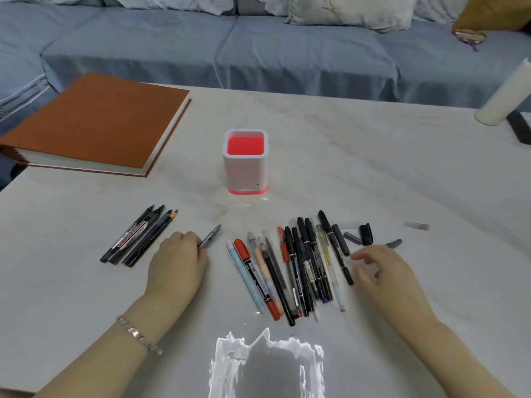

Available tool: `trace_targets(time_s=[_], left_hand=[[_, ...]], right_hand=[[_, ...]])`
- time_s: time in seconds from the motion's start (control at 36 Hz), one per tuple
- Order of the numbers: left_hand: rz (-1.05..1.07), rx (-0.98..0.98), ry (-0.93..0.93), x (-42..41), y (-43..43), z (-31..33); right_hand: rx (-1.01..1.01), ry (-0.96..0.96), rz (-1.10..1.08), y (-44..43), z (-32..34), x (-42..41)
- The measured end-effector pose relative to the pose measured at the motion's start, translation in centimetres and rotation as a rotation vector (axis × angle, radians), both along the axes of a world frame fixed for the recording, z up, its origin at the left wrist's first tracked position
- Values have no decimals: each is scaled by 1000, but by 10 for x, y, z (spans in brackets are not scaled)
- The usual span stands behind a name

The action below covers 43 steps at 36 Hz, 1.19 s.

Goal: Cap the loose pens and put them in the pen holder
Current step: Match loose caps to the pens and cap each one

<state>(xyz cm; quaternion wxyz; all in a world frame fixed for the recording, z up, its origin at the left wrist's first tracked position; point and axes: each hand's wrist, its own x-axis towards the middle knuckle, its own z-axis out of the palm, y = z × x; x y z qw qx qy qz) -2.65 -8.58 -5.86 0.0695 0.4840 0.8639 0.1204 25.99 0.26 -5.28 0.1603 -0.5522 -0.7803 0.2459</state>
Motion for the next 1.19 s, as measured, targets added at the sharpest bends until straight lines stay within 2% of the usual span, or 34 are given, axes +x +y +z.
trace_targets(time_s=[0.25,0.5,0.56,0.75,0.86,1.0,1.19], left_hand=[[-66,257,-481,47,4,36],[-105,211,-685,59,9,37],[-101,202,-749,61,9,38],[-162,236,-968,75,6,48],[-187,230,-982,77,4,52],[-209,224,-959,81,0,57],[-245,211,-914,78,-7,59]], right_hand=[[6,-272,-128,36,-9,29],[25,-256,-127,31,-16,28],[8,-173,-121,26,-13,24],[-221,420,-131,-3,29,-4],[-322,682,-152,-13,51,-18],[-352,827,-136,-19,65,-27],[-381,880,-76,-23,74,-28]])
